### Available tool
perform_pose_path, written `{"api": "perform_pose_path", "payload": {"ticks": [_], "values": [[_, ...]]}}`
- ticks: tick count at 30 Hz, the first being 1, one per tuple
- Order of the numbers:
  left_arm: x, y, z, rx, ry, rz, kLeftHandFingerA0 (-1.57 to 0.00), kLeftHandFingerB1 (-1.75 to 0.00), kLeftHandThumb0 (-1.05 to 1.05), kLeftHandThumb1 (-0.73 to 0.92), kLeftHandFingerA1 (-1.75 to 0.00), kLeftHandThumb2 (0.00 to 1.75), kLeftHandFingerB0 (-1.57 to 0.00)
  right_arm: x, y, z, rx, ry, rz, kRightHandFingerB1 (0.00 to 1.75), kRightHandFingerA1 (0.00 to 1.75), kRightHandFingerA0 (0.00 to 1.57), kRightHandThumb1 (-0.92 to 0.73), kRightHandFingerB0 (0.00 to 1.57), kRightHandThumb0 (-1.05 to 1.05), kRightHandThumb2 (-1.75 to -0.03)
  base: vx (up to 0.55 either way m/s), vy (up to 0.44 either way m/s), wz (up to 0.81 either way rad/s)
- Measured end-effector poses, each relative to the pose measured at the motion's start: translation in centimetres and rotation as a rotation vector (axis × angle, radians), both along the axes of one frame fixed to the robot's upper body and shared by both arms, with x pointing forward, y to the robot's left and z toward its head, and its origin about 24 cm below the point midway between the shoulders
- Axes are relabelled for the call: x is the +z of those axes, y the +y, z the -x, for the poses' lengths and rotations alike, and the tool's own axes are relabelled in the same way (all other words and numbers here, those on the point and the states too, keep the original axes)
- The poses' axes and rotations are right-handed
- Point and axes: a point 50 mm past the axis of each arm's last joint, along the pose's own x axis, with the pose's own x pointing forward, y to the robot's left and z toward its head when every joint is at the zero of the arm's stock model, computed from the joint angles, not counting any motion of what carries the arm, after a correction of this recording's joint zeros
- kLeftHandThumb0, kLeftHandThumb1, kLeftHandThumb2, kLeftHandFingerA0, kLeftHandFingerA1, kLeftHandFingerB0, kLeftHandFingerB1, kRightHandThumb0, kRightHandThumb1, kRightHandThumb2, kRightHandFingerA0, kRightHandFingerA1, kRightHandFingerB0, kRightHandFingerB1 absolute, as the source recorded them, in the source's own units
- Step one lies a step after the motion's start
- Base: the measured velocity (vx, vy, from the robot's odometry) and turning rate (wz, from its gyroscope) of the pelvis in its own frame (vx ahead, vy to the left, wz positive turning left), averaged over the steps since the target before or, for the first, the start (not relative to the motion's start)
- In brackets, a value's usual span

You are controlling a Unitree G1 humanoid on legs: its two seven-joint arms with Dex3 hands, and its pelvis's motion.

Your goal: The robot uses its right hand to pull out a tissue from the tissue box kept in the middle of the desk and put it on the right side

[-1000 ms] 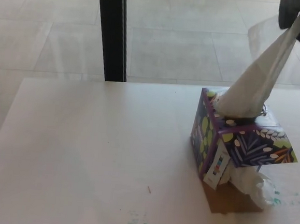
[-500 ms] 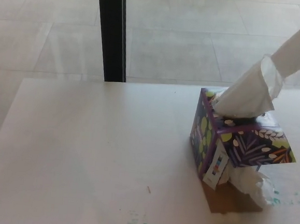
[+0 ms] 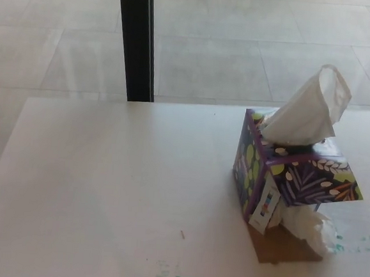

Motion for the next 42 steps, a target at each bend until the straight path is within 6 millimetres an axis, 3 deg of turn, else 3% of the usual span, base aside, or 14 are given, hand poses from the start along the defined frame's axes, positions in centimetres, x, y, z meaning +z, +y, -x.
{"api": "perform_pose_path", "payload": {"ticks": [2, 3, 5, 9, 16, 21, 26, 27, 30, 33, 34, 37, 39, 42], "values": [[0.0, 0.0, 0.0, -0.001, 0.0, -0.002, -0.59, -0.44, -0.82, 0.92, -0.48, 0.69, -0.48, -1.5, 0.4, -0.2, 0.019, 0.045, 0.025, 1.35, 1.64, 0.88, -0.57, 0.75, -0.26, -0.81, 0.0, 0.0, 0.0], [0.0, 0.0, 0.0, 0.0, 0.001, -0.003, -0.57, -0.45, -0.81, 0.92, -0.49, 0.7, -0.46, -2.2, 0.6, -0.3, 0.03, 0.067, 0.036, 1.08, 1.28, 1.13, -0.41, 0.88, -0.38, -0.93, 0.0, 0.0, 0.0], [0.0, 0.0, -0.1, -0.002, -0.002, -0.002, -0.52, -0.44, -0.8, 0.92, -0.49, 0.73, -0.44, -3.9, 1.4, -0.5, 0.057, 0.117, 0.06, 1.35, 1.7, 0.88, -0.54, 0.78, -0.26, -0.83, 0.0, 0.0, 0.0], [0.0, 0.0, -0.4, -0.003, -0.009, 0.001, -0.53, -0.44, -0.82, 0.92, -0.48, 0.71, -0.46, -7.8, 2.9, -0.8, 0.123, 0.208, 0.044, 1.5, 1.74, 0.83, -0.59, 0.67, -0.23, -0.89, 0.0, 0.0, 0.0], [-0.1, -0.1, -0.3, -0.006, -0.009, 0.002, -0.54, -0.43, -0.79, 0.92, -0.46, 0.72, -0.45, -12.6, 4.3, -0.3, 0.18, 0.345, 0.085, 0.95, 1.61, 0.86, -0.57, 0.87, -0.27, -0.63, 0.0, 0.0, 0.0], [-0.1, -0.1, -0.5, -0.013, -0.016, 0.0, -0.57, -0.44, -0.8, 0.92, -0.47, 0.7, -0.48, -14.8, 3.9, 0.2, 0.163, 0.423, 0.145, 1.01, 1.3, 0.92, -0.62, 0.86, -0.26, -0.63, 0.0, 0.0, 0.0], [0.0, -0.1, -0.5, -0.007, -0.02, -0.004, -0.54, -0.44, -0.79, 0.92, -0.47, 0.71, -0.47, -15.6, 1.6, 0.8, 0.074, 0.499, 0.205, 1.32, 1.65, 0.78, -0.69, 0.74, -0.32, -0.64, 0.0, 0.0, 0.0], [0.0, -0.1, -0.5, -0.006, -0.021, -0.004, -0.53, -0.45, -0.83, 0.92, -0.48, 0.7, -0.46, -15.6, 1.4, 0.9, 0.057, 0.513, 0.218, 0.74, 1.63, 0.77, -0.8, 0.79, -0.35, -0.68, 0.0, 0.0, 0.0], [-0.1, -0.2, -0.5, -0.006, -0.021, -0.001, -0.52, -0.44, -0.83, 0.92, -0.47, 0.71, -0.45, -16.0, 1.0, 1.0, 0.014, 0.562, 0.24, 0.66, 1.59, 0.78, -0.75, 0.8, -0.39, -0.67, 0.0, 0.0, 0.0], [-0.1, -0.2, -0.5, -0.006, -0.02, -0.001, -0.53, -0.46, -0.83, 0.92, -0.48, 0.68, -0.46, -16.3, 1.0, 0.9, -0.013, 0.604, 0.261, 0.31, 1.43, 0.77, -0.57, 0.24, -0.45, -0.6, 0.0, 0.0, 0.0], [-0.1, -0.2, -0.5, -0.005, -0.02, 0.0, -0.53, -0.46, -0.81, 0.92, -0.49, 0.69, -0.46, -16.4, 1.0, 0.9, -0.019, 0.613, 0.264, 0.26, 0.74, 0.35, -0.6, 0.09, -0.39, -0.61, 0.0, 0.0, 0.0], [-0.1, -0.2, -0.5, -0.005, -0.02, 0.001, -0.54, -0.46, -0.83, 0.92, -0.49, 0.7, -0.46, -16.5, 1.2, 0.8, -0.04, 0.644, 0.282, 0.0, 0.14, 0.01, -0.48, 0.0, -0.62, -0.73, 0.0, 0.0, 0.0], [-0.2, -0.3, -0.4, -0.005, -0.019, 0.002, -0.54, -0.45, -0.83, 0.92, -0.49, 0.69, -0.46, -16.4, 1.4, 0.8, -0.05, 0.659, 0.294, 0.0, 0.0, 0.0, -0.73, 0.0, -0.95, -0.62, 0.0, 0.0, 0.0], [-0.2, -0.3, -0.4, -0.005, -0.019, 0.003, -0.55, -0.44, -0.84, 0.92, -0.47, 0.68, -0.48, -16.3, 1.8, 0.7, -0.055, 0.673, 0.309, 0.0, 0.03, 0.0, -0.61, 0.0, -1.05, -0.92, 0.0, 0.0, 0.0]]}}
